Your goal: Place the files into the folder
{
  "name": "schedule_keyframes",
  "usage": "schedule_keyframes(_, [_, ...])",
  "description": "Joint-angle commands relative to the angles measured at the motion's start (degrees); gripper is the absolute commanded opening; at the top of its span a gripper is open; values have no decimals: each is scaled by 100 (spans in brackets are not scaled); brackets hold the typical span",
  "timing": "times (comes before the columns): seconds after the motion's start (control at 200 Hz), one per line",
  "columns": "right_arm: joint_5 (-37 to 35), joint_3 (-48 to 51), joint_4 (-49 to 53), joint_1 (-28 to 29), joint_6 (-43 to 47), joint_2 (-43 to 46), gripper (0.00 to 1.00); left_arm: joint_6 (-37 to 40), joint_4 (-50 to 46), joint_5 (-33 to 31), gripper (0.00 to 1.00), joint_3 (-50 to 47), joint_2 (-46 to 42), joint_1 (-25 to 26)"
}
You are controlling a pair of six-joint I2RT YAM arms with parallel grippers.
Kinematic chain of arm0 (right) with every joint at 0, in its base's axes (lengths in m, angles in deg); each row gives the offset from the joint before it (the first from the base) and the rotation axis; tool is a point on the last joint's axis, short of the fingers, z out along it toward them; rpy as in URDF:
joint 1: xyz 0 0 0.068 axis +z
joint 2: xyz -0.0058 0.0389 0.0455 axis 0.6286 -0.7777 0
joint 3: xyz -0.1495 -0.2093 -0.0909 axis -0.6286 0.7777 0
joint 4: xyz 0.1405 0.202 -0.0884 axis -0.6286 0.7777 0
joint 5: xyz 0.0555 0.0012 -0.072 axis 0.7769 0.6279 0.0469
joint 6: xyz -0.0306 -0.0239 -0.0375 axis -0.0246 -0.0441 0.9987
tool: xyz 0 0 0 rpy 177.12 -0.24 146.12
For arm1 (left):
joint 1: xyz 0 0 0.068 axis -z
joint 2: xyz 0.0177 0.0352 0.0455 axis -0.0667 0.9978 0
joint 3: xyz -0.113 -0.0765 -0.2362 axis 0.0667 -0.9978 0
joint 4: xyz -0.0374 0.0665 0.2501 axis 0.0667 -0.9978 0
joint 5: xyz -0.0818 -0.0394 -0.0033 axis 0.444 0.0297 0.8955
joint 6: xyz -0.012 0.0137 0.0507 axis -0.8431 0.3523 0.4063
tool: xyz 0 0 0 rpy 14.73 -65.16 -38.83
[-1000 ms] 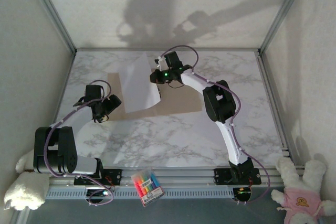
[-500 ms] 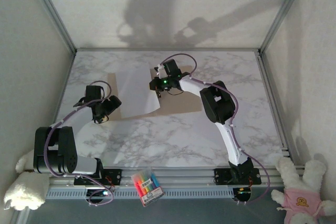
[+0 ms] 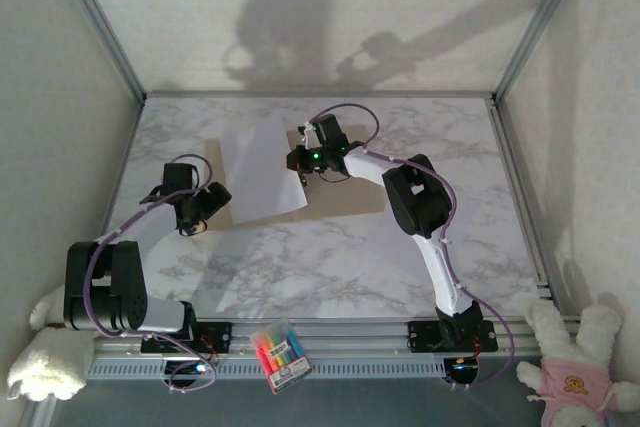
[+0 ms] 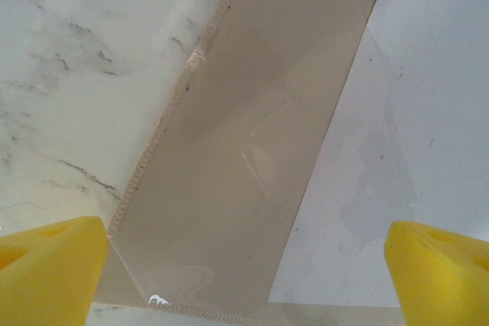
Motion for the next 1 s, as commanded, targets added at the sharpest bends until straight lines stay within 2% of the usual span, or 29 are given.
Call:
schedule_keyframes(0.0, [-105, -163, 38, 41, 131, 227, 3, 71, -37, 47, 94, -50, -128, -49])
schedule_keyframes(0.461, [40, 83, -388, 125, -261, 213, 3, 71, -37, 62, 94, -21, -104, -49])
schedule_keyframes(0.996, [-131, 323, -675, 375, -698, 152, 3, 62, 2, 70, 94, -76, -113, -49])
